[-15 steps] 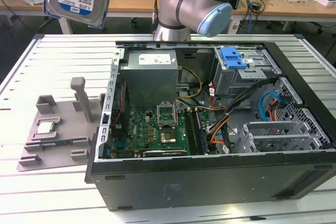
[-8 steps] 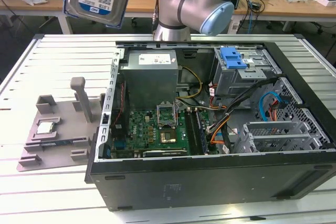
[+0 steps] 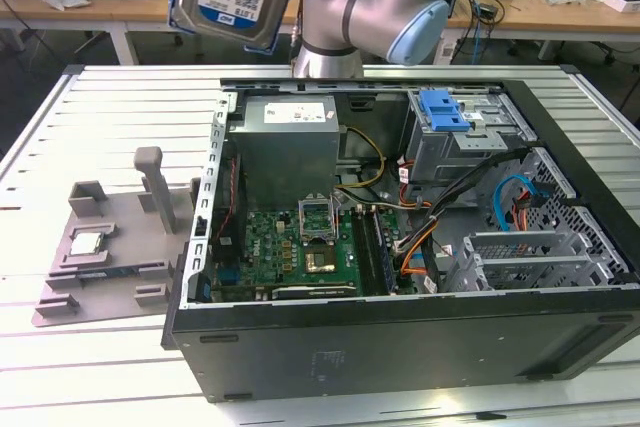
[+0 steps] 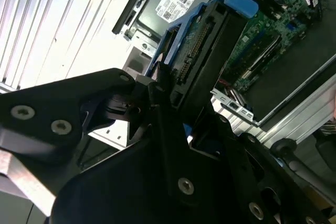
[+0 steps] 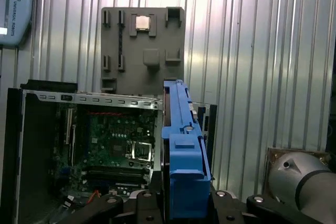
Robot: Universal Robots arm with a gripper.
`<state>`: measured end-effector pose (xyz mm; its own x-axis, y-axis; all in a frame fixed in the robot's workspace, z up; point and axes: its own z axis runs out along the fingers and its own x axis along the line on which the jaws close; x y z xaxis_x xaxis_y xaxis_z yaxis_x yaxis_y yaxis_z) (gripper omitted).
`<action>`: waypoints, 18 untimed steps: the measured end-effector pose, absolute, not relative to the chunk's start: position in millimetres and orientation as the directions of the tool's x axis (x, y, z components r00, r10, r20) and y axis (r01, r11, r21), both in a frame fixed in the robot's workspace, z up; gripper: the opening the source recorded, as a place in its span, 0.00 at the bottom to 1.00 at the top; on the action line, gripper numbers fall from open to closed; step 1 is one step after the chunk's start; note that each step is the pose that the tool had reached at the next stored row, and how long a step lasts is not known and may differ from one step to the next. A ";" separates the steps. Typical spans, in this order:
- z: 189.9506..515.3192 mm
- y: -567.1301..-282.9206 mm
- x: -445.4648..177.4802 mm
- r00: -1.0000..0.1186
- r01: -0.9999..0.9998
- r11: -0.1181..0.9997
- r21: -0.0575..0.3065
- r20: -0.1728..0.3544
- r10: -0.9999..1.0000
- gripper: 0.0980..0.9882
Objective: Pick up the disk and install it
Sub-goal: 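Pick up the disk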
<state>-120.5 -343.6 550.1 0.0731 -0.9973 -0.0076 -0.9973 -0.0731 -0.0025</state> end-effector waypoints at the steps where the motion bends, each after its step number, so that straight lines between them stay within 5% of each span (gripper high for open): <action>1: 550.1 -343.6 -117.2 0.073 -0.997 -0.073 -0.003 -0.008 -0.997 0.30; 18: 550.2 -343.6 -36.7 0.073 -0.997 -0.073 -0.002 -0.008 -0.997 0.30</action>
<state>-36.7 -343.6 550.2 0.0731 -0.9973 -0.0075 -0.9973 -0.0731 -0.0024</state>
